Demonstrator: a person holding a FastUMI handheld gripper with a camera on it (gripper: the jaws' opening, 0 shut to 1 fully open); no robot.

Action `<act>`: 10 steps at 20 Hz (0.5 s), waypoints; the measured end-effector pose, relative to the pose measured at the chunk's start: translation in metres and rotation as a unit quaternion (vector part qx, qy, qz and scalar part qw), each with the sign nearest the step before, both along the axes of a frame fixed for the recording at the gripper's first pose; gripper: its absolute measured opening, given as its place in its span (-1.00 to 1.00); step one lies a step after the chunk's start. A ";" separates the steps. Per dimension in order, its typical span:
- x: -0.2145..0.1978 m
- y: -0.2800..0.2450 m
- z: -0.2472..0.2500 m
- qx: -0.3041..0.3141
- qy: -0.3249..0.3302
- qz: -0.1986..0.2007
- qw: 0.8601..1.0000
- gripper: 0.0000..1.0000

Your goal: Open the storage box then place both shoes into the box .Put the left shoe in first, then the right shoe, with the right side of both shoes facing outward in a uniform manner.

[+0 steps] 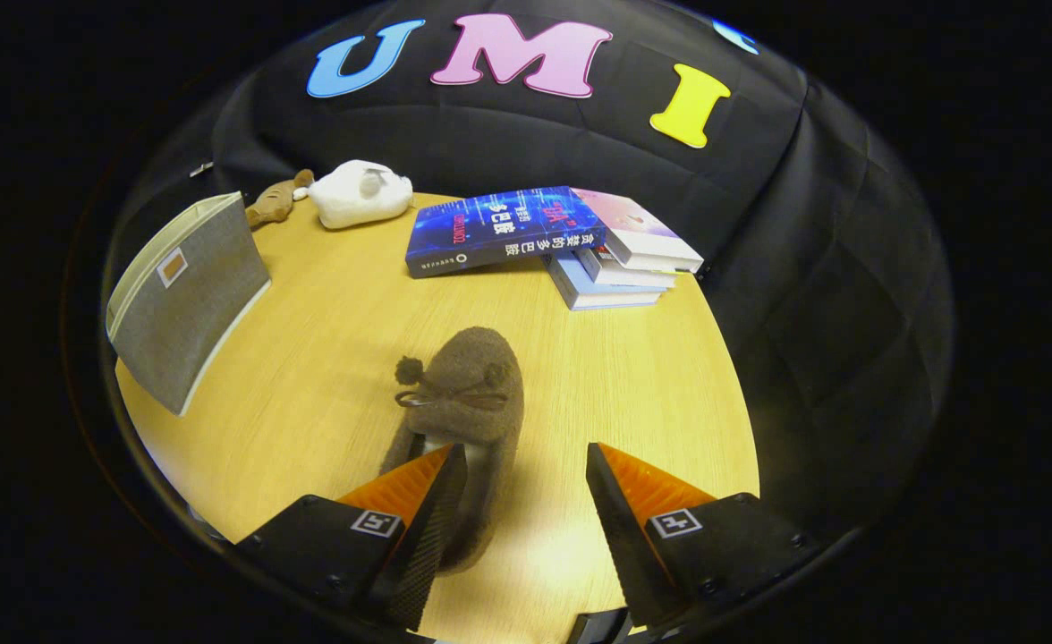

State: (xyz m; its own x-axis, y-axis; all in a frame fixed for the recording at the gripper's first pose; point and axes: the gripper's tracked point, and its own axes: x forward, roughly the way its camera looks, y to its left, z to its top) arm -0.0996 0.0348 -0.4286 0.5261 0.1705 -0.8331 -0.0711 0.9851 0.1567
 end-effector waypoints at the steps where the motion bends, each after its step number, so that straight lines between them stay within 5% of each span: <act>1: 0.001 0.001 -0.008 -0.001 0.007 0.000 1.000 0.70; 3: 0.006 0.005 -0.027 0.000 0.017 0.003 1.000 0.70; 10: 0.032 0.031 -0.057 0.018 0.031 -0.004 0.999 0.18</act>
